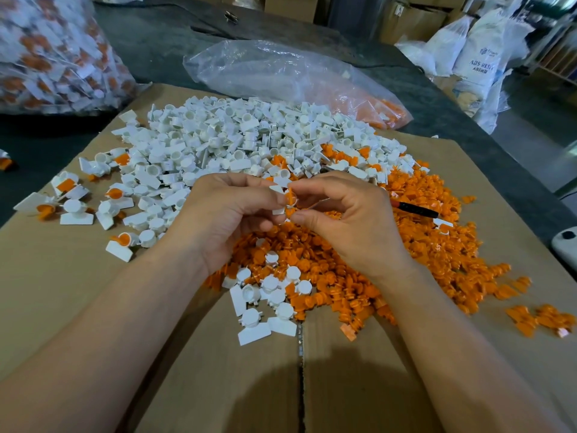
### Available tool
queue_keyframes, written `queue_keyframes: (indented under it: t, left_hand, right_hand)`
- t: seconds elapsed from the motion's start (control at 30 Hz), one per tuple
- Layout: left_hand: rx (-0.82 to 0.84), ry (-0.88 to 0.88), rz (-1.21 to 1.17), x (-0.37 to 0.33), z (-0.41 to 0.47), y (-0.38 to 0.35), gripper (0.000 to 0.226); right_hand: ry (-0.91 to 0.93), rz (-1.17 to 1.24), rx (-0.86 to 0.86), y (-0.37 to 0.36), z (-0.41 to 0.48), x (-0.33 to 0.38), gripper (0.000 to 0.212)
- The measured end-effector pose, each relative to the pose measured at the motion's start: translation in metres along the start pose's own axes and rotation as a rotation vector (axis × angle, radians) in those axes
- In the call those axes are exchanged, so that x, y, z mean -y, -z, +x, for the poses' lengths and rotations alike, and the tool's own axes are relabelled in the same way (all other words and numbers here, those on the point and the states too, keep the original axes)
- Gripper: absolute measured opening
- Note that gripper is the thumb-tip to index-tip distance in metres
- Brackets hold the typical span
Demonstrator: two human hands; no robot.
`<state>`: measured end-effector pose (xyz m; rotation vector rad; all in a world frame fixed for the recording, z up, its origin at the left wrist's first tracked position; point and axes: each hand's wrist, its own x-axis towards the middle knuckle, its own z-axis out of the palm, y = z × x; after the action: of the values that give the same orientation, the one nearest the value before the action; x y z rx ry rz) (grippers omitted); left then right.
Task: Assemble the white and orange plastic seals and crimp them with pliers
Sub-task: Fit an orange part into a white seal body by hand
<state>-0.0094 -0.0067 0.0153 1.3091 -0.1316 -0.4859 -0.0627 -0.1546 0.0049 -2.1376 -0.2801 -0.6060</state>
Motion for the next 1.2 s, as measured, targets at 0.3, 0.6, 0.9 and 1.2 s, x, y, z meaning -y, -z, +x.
queue_keyframes:
  t: [0.3,0.6,0.9,1.2]
  left_hand:
    - [-0.001,0.004,0.016,0.0007,0.0007,-0.0005,0.010]
    - [-0.005,-0.029,0.062,0.0018,-0.0007,-0.0016,0.017]
    - [-0.004,-0.072,0.117,0.0033,-0.0006,-0.0016,0.021]
    - [0.008,-0.104,0.120,0.0047,-0.0009,-0.0017,0.014]
  right_hand:
    - [-0.001,-0.027,-0.021,0.0000,-0.0003,-0.0008,0.034]
    - [-0.001,-0.033,-0.020,-0.0003,-0.0007,0.0007,0.029]
    - [0.041,-0.039,-0.015,-0.0011,-0.0019,0.0028,0.030]
    - [0.023,-0.043,-0.042,-0.0004,-0.0011,0.0030,0.029]
